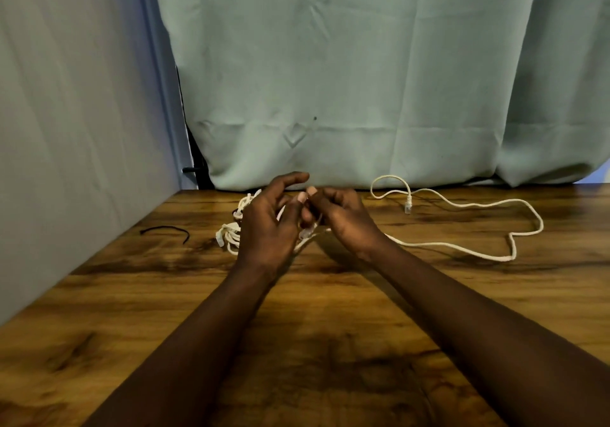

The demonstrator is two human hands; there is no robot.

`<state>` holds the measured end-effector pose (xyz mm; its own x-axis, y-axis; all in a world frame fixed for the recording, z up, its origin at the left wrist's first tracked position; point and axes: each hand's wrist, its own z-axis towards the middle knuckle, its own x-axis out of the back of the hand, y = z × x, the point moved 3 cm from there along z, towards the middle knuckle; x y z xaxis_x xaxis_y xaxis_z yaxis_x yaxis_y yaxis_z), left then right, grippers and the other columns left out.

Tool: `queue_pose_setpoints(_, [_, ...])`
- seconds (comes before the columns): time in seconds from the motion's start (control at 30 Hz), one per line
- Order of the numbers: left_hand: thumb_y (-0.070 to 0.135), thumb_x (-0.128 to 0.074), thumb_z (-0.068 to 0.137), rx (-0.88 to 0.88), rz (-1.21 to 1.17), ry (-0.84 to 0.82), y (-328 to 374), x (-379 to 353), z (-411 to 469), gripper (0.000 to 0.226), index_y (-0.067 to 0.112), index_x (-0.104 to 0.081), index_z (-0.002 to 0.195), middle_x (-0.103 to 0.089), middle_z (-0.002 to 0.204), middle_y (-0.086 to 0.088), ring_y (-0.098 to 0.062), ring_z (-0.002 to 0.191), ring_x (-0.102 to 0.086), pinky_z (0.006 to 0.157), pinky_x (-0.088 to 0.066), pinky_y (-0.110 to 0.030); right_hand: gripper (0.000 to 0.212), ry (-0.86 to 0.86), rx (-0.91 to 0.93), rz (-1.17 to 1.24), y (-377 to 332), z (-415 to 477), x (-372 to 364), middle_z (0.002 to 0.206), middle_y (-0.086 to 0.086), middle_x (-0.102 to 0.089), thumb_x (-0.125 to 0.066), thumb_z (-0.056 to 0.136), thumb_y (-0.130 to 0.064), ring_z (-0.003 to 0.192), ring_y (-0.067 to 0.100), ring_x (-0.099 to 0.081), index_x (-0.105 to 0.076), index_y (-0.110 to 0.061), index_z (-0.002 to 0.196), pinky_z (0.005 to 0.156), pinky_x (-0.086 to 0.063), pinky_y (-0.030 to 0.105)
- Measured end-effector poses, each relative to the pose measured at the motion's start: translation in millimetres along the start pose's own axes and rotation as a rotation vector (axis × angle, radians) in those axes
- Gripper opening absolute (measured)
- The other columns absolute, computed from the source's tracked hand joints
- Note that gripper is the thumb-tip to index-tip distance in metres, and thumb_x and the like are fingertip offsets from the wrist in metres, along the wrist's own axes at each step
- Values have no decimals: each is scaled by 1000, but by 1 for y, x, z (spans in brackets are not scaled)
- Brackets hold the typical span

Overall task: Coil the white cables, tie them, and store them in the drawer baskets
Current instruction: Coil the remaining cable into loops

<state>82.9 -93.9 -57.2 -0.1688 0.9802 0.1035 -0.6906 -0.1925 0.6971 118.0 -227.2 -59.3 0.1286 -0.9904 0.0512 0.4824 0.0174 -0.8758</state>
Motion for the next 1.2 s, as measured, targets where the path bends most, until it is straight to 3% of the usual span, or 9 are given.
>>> queue_pose_setpoints(0.17, [23,-65,99,264,-247,42,-5,-1,8,16,13,-73,110,-49,51,9,-6,47,-41,43,-36,-21,36,107,-184,345,-6,4,8,48,-7,-35,-56,105,-32,40,8,-33,-52,-13,74,42,-44,23])
queue_pose_setpoints(0.3, [30,-60,101,380,-346,-111,-8,-6,13,25,10,-73,97,-40,50,3,-9,46,-34,44,-30,-23,42,156,-269,477,-14,11,23,42,-10,-26,-48,106,-35,29,4,-21,-42,-19,68,29,-17,14])
queue_pose_setpoints(0.5, [28,-65,98,396,-239,-53,-14,2,16,29,12,-74,76,-43,53,2,-8,50,-33,45,-30,-20,49,322,-191,762,-30,19,67,41,-10,-20,-43,104,-31,30,7,-18,-35,-24,56,33,-11,13])
queue_pose_setpoints(0.6, [24,-70,95,304,-169,92,-11,9,22,20,11,-78,82,-57,61,-3,-12,57,-47,52,-43,-25,52,373,-204,403,-27,20,85,41,-9,-25,-47,104,-37,33,8,-21,-33,-25,55,38,-17,16])
queue_pose_setpoints(0.73, [26,-72,95,110,6,386,-5,17,49,17,13,-79,87,-71,74,0,-2,62,-60,63,-49,-15,59,244,-106,-845,-33,5,77,75,8,-67,-42,105,-54,72,29,-59,-53,-21,56,71,-44,38])
queue_pose_setpoints(0.8, [32,-72,95,51,200,472,-1,17,62,19,17,-79,85,-72,72,3,2,62,-63,62,-43,-9,56,181,-59,-965,-35,2,68,84,10,-71,-39,105,-55,84,33,-63,-57,-22,63,78,-47,40])
queue_pose_setpoints(0.9, [41,-66,96,-72,530,458,-4,11,77,28,17,-80,92,-76,77,-4,-20,70,-70,64,-53,-27,56,12,-67,-564,-35,3,51,53,-5,-51,-42,102,-50,54,19,-49,-51,-21,55,59,-36,34])
queue_pose_setpoints(1.03, [45,-54,97,-305,938,135,-22,-17,74,35,18,-74,85,-73,72,-9,-35,67,-69,57,-53,-37,52,-138,-226,290,-40,10,39,42,-8,-24,-28,105,-27,34,6,-16,-35,-21,54,38,-11,20])
queue_pose_setpoints(1.2, [47,-43,98,-592,975,-190,-31,-54,45,42,20,-66,76,-70,70,-4,-31,62,-67,51,-44,-33,46,34,-170,483,-33,15,65,46,-7,-31,-34,107,-30,37,6,-25,-45,-19,64,38,-16,20])
